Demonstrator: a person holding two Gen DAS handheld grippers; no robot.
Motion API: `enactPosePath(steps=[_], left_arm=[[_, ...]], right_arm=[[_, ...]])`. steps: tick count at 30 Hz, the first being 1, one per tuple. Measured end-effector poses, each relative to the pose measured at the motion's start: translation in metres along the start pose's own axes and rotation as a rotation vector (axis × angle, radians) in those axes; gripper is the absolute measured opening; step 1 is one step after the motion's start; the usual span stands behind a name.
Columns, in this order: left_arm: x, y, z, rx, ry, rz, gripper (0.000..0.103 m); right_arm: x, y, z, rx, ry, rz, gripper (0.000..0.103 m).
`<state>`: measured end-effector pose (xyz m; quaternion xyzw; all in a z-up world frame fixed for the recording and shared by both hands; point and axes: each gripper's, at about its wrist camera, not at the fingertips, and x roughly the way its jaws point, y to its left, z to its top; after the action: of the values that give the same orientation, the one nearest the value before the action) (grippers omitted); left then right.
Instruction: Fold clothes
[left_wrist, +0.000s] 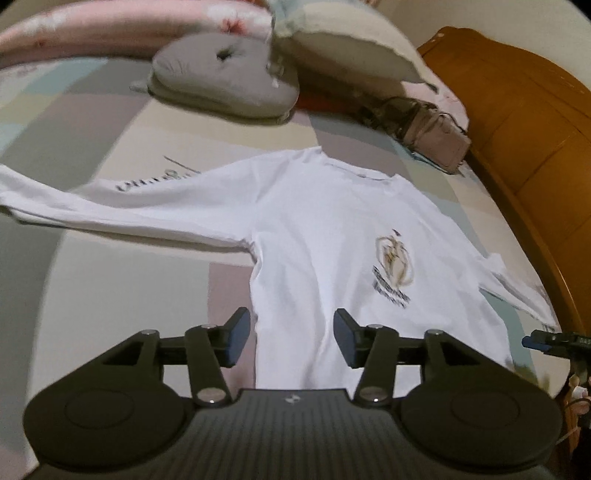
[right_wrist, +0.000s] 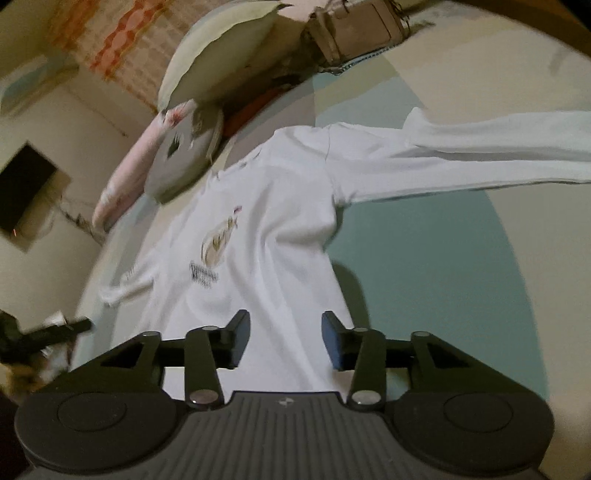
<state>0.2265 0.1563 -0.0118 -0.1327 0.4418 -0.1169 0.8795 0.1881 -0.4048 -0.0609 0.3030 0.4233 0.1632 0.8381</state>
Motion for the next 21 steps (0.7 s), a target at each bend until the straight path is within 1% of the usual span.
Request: enactPosePath(steps=[3,6,8,10,11,12,13,14,15,16,17,18,19,21], left_arm=[[0.041,0.011,0.009,-0.025,0.032,0.008,0.051],[0.075,0.025,0.014,-0.053,0.057,0.005,0.051],[0.089,0.032,0.015,-0.065,0.045,0.011,0.051],[0.100,0.039,0.017,-0.068,0.035,-0.004,0.052],[0.102,0.041,0.018,-0.061,0.015,-0.018,0.055],[0.105,0.041,0.021,-0.052,0.006,-0.022,0.057],[0.108,0.042,0.023,-0.042,-0.003,-0.026,0.057],[0.111,0.042,0.025,-0.035,-0.015,-0.020,0.056],[0.113,0.041,0.028,-0.023,-0.022,-0.014,0.052],[0.115,0.038,0.029,0.000,-0.032,0.011,0.046],[0.117,0.034,0.031,0.031,-0.037,0.040,0.026],[0.117,0.032,0.031,0.057,-0.040,0.051,0.013],[0.117,0.030,0.032,0.083,-0.044,0.062,0.011],[0.115,0.031,0.036,0.089,-0.062,0.079,0.008]], right_arm=[[0.023,-0.013,0.022,0.051,-0.016,-0.013,0.055],[0.043,-0.013,0.033,0.026,-0.020,-0.046,0.056],[0.055,-0.011,0.039,0.004,-0.023,-0.069,0.056],[0.068,-0.010,0.046,-0.019,-0.025,-0.092,0.058],[0.074,-0.009,0.049,-0.030,-0.027,-0.103,0.059],[0.080,-0.008,0.052,-0.041,-0.028,-0.115,0.059],[0.087,-0.008,0.056,-0.052,-0.029,-0.126,0.059],[0.093,-0.007,0.059,-0.063,-0.030,-0.138,0.057],[0.099,-0.006,0.062,-0.075,-0.032,-0.149,0.055],[0.105,-0.005,0.065,-0.086,-0.033,-0.161,0.043],[0.112,-0.005,0.068,-0.097,-0.034,-0.172,0.024],[0.118,-0.004,0.072,-0.108,-0.035,-0.184,0.012],[0.120,-0.004,0.074,-0.115,-0.040,-0.194,0.007],[0.120,-0.006,0.078,-0.124,-0.055,-0.213,0.007]])
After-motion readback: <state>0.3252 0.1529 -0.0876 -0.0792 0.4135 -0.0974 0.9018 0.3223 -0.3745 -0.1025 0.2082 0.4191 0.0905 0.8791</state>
